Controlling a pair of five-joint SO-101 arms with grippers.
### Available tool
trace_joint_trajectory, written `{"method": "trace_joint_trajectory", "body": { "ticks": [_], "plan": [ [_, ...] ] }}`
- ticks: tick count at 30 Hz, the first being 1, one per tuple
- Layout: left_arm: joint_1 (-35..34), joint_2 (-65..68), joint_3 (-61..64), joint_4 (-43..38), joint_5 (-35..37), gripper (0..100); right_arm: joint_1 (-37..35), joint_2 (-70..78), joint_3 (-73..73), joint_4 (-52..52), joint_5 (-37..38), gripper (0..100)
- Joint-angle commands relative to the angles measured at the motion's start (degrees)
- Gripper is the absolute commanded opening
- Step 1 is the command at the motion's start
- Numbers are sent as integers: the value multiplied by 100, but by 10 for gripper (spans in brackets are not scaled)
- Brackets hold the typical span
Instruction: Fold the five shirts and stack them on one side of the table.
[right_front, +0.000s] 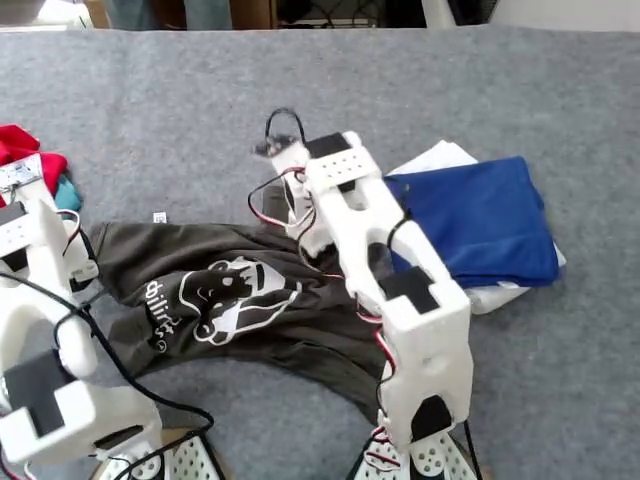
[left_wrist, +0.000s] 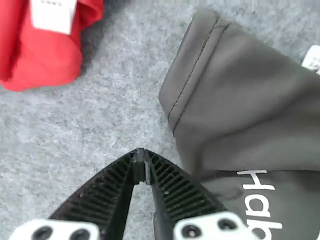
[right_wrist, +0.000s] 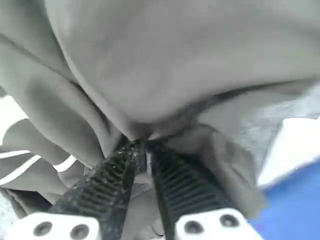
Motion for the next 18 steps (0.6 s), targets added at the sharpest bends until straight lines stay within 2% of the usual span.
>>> {"method": "trace_joint_trajectory", "body": {
  "ticks": [1,4,9,13,18],
  "plan": [
    [40,316,-576,123,70,30,70,-435,-585,70,132,126],
    [-110,721,-998,343,70,30,70,-462,-1244,387,246,182],
    [-444,1178,-1385,343,70,30,457,-295,-2668,264,185,152],
    [-479,1240,-1420,334,141,30,826,611,-3591,167,88,156],
    [-453,1275,-1411,325,141,30,844,2149,-4954,246,114,156]
  ]
}}
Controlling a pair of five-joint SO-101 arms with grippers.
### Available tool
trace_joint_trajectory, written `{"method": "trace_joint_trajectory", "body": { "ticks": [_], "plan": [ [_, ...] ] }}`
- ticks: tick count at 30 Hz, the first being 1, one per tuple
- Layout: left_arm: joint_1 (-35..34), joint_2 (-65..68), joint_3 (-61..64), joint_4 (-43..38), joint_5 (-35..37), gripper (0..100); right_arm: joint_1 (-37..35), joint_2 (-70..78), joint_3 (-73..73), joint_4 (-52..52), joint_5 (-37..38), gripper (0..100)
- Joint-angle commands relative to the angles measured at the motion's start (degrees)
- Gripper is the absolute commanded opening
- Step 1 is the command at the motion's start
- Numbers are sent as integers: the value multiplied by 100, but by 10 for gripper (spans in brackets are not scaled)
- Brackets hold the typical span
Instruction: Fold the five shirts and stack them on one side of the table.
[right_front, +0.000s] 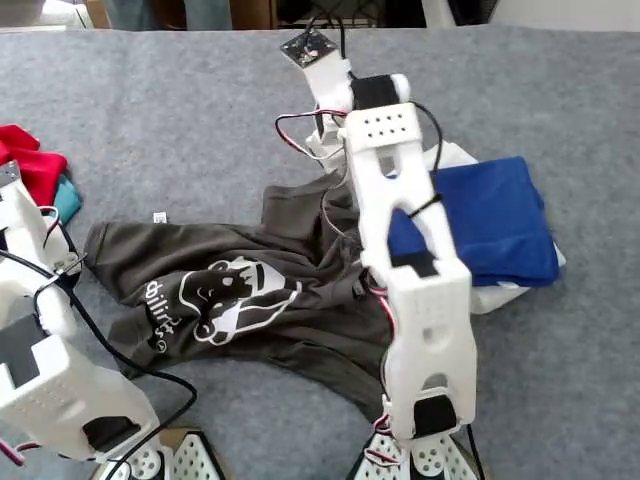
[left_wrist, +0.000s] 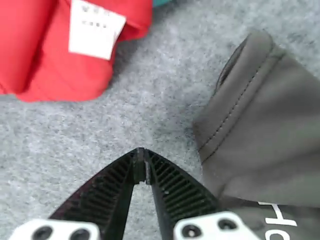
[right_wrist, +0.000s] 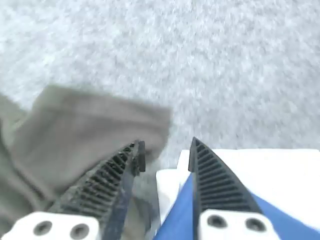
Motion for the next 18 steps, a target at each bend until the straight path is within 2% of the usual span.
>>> {"method": "trace_joint_trajectory", "body": {
  "ticks": [1,5,9,12,18],
  "plan": [
    [-13,-44,-242,9,44,30,44,980,-1191,-26,-35,156],
    [-13,-44,-171,-141,44,30,149,2246,-2299,88,-44,156],
    [-4,-44,-136,-211,44,30,105,2888,-3538,1011,-35,152],
    [40,-35,-136,-211,44,30,-70,3143,-4391,1301,-35,152],
    [48,-35,-136,-211,44,30,-633,3495,-4330,1319,-35,152]
  ]
}}
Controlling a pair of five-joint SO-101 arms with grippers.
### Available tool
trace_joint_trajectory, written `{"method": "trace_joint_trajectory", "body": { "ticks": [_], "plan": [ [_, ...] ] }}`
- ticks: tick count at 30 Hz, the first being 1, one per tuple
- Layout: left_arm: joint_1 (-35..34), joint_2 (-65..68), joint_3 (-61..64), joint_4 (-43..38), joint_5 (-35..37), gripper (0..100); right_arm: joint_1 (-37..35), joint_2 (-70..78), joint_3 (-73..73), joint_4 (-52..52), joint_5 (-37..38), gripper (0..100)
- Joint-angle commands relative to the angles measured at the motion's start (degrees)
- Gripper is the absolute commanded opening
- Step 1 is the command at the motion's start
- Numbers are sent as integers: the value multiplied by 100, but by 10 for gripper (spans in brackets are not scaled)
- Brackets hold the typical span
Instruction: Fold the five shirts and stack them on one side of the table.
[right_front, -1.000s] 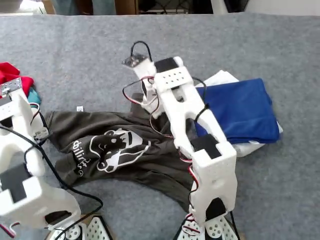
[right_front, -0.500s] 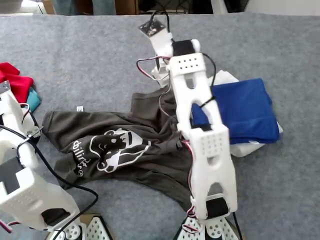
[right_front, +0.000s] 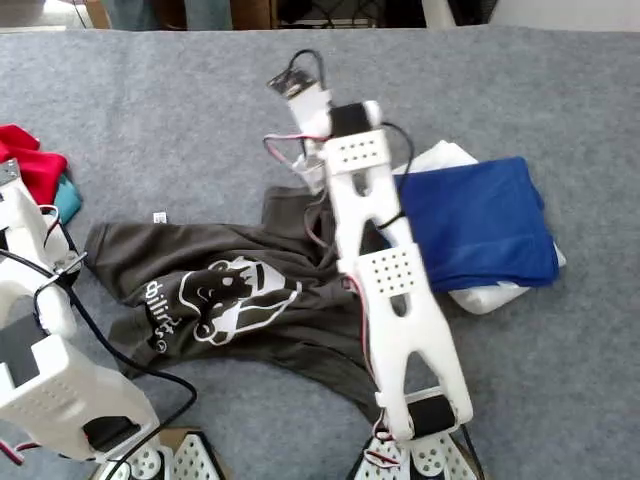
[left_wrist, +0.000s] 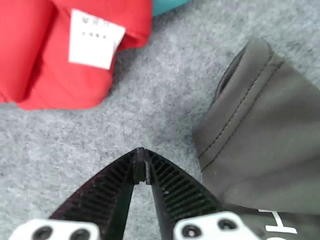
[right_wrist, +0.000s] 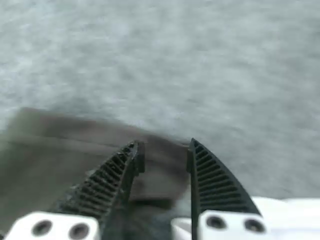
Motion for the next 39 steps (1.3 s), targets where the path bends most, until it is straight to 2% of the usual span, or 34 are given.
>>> {"method": "trace_joint_trajectory", "body": {
  "ticks": [1,7,13,20,26,34,39],
  "plan": [
    [48,-44,-127,-44,44,30,-440,40,13,44,-35,152],
    [22,-44,-127,-44,44,30,-1196,48,154,-9,-35,152],
    [13,-44,-127,-44,44,30,-1600,-198,154,-281,-35,152],
    [4,-44,-127,-44,44,30,-923,-602,145,-387,-35,161],
    [13,-44,-127,-44,44,30,-484,-1244,207,-571,-35,292],
    [31,-44,-119,-44,44,30,-316,-1068,462,-862,-44,292],
    [31,-44,-119,-44,44,30,-343,-778,716,-914,-35,193]
  ]
}}
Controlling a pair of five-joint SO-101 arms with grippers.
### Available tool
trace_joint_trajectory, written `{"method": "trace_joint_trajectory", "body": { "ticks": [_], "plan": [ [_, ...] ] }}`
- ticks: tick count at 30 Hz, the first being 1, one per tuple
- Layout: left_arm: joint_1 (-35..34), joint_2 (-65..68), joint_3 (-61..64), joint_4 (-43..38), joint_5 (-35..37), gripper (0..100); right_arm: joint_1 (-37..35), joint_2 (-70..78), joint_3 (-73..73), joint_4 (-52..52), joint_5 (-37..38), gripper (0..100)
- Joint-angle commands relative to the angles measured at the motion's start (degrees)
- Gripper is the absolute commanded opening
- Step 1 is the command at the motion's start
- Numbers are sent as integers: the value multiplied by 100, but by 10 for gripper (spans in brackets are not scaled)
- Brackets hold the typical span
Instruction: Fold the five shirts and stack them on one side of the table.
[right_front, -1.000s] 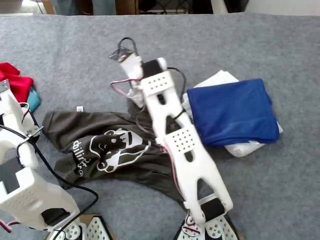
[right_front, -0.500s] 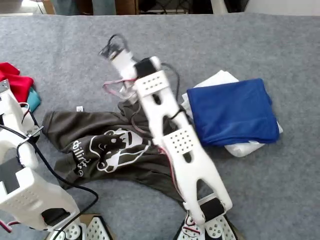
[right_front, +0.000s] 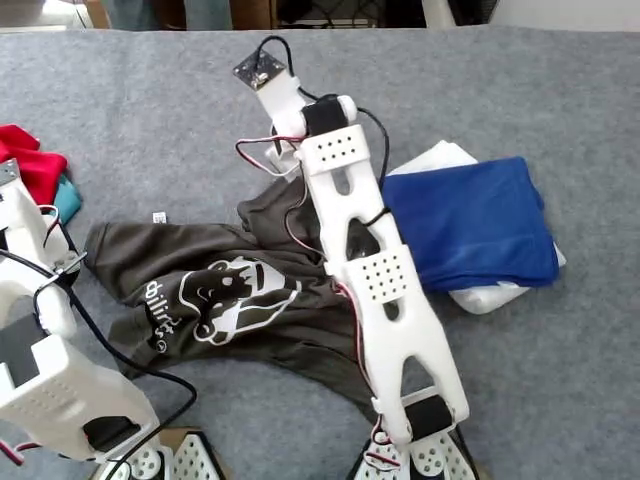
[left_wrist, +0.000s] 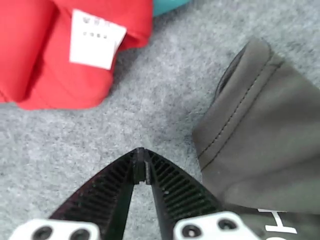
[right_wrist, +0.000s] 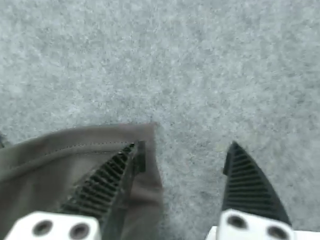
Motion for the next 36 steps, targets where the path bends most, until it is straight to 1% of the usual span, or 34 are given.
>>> {"method": "trace_joint_trajectory", "body": {
  "ticks": [1,3,4,8,10,16,22,28,32,36],
  "plan": [
    [40,-44,-119,-44,44,30,18,-13,4,-62,-44,174],
    [40,-44,-119,-53,44,30,0,-40,4,-62,-44,166],
    [40,-44,-119,-53,44,30,0,-40,31,-53,-44,183],
    [40,-44,-119,-53,44,30,0,57,57,141,-53,306],
    [40,-44,-119,-53,44,30,-9,180,48,158,-44,322],
    [40,-44,-119,-53,44,30,-70,444,13,44,-44,298],
    [40,-44,-119,-53,53,30,-185,488,57,-290,-44,276],
    [48,-35,-119,-53,53,30,-308,497,57,-352,-44,205],
    [48,-35,-110,-53,53,30,-281,426,-40,-97,-35,165],
    [48,-35,-110,-53,53,30,-237,251,-470,352,-35,167]
  ]
}}
